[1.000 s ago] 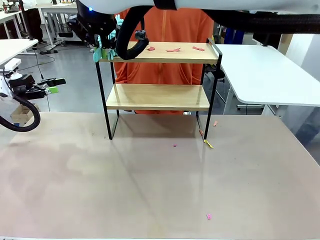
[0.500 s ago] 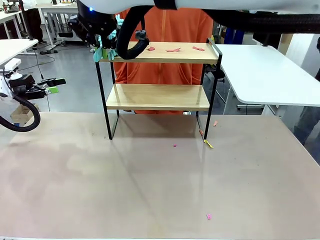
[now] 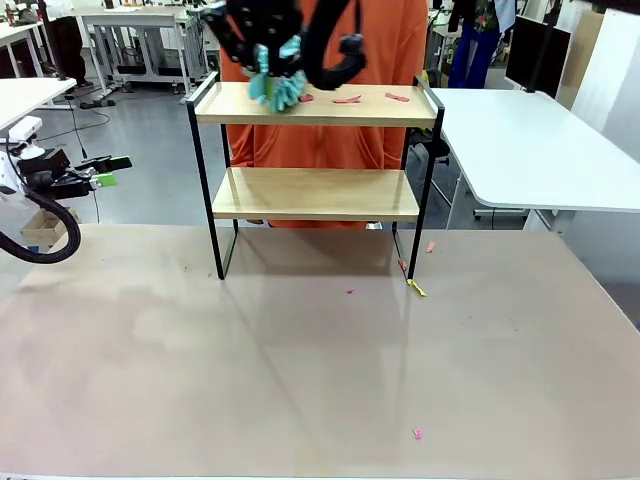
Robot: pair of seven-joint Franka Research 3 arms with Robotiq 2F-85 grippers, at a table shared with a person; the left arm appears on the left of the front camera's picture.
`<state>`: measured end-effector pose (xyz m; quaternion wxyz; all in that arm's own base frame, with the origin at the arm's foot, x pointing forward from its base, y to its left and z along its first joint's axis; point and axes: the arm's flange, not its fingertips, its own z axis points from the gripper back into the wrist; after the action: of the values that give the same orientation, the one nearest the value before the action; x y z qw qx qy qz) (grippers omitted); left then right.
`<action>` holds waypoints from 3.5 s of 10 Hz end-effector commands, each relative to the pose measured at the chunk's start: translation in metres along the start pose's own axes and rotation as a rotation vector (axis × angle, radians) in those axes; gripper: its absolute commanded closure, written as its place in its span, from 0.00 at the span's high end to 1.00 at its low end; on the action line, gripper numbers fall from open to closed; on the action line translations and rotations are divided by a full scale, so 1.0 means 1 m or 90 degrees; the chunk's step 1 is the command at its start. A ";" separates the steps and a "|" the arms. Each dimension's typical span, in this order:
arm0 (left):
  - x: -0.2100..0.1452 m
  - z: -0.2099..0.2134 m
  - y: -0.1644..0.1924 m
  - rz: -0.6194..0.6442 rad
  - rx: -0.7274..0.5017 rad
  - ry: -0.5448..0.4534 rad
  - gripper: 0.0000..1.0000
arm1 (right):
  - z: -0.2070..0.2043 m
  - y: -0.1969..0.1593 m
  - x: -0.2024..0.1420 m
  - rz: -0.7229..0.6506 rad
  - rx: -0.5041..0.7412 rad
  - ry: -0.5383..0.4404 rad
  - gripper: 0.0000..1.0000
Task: Clean the shelf.
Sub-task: Clean the specific section of the Shelf indicated by the human with the Duster.
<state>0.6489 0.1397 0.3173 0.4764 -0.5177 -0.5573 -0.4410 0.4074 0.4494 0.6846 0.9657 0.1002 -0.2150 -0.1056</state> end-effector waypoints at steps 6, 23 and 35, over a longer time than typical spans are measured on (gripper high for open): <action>0.003 -0.001 -0.001 -0.007 -0.005 0.003 1.00 | 0.023 -0.135 0.009 0.018 -0.045 0.027 0.13; 0.003 -0.001 -0.001 -0.007 -0.005 0.003 1.00 | 0.110 -0.196 -0.018 0.178 -0.085 -0.113 0.13; 0.003 -0.001 -0.001 -0.007 -0.005 0.003 1.00 | 0.087 -0.227 -0.111 0.723 0.101 0.217 0.13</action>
<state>0.6489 0.1396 0.3174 0.4763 -0.5176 -0.5573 -0.4411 0.2338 0.2632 0.6708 0.8885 0.0759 -0.0934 0.4428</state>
